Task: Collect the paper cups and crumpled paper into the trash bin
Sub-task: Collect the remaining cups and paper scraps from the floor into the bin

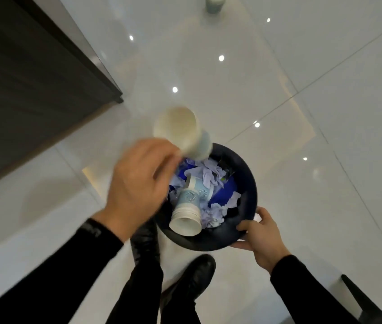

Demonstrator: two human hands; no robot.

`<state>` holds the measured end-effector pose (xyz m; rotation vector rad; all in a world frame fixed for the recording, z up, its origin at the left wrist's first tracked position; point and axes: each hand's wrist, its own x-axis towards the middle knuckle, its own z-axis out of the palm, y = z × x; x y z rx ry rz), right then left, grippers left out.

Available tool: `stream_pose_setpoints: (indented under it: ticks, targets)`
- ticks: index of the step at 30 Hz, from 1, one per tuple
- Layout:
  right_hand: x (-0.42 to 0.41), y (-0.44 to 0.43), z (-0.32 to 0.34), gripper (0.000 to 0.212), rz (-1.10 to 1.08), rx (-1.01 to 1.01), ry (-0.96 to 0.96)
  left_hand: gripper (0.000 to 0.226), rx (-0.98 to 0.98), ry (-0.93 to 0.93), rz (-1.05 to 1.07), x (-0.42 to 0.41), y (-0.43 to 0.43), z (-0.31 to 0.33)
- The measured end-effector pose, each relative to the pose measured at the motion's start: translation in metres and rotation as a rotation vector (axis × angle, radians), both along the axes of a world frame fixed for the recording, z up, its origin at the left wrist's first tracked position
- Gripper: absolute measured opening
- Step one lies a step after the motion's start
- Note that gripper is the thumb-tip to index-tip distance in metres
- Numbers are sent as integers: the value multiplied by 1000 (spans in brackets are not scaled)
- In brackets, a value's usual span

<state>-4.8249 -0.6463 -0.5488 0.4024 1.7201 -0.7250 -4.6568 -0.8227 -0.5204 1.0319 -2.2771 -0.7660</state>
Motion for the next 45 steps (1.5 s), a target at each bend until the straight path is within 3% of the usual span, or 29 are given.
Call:
stream_pose_setpoints:
  ticks: [2, 4, 6, 8, 11, 13, 16, 20, 24, 26, 28, 31, 37, 40, 45]
  targets:
    - [2, -14, 23, 42, -30, 6, -2, 13, 19, -155, -193, 0, 15, 24]
    - [0, -25, 51, 44, -52, 8, -2, 39, 66, -339, -300, 3, 18, 42]
    - [-6, -34, 80, 45, -54, 9, 6, 57, 207, -366, -157, 9, 10, 63]
    - [-13, -47, 108, 48, -66, 11, 22, 66, 420, -364, 140, 16, -4, 86]
    - [-24, -79, 149, 47, -79, -25, 18, 83, 954, -457, 385, 19, -21, 113]
    - [-30, -103, 170, 45, -91, -44, 26, 79, 1380, -293, 386, 9, -21, 134]
    - [-46, -140, 182, 43, -76, -62, 14, 62, 1601, -19, 468, -19, -25, 147]
    - [-71, -201, 183, 41, 27, -117, 46, 41, 1606, 90, 856, -65, -65, 141]
    - [-102, -274, 177, 37, 86, -180, 63, 39, 1550, 304, 1112, -108, -136, 139]
    - [-120, -299, 175, 36, 144, -227, 56, 36, 1509, 350, 1080, -120, -153, 130]
    - [-138, -328, 187, 48, 181, -273, -44, 34, 1482, 400, 1068, -133, -181, 136]
    - [-168, -366, 199, 56, 403, -251, -108, 35, 1464, 458, 1064, -144, -232, 130]
    - [-215, -440, 177, 25, 647, -101, 27, 35, 1445, 539, 1175, -156, -331, 79]
    - [-233, -480, 152, 29, 778, -38, 119, 44, 1448, 574, 1178, -168, -381, 49]
    - [-249, -541, 104, 49, 1235, 29, 275, 53, 1487, 633, 1197, -184, -450, -3]
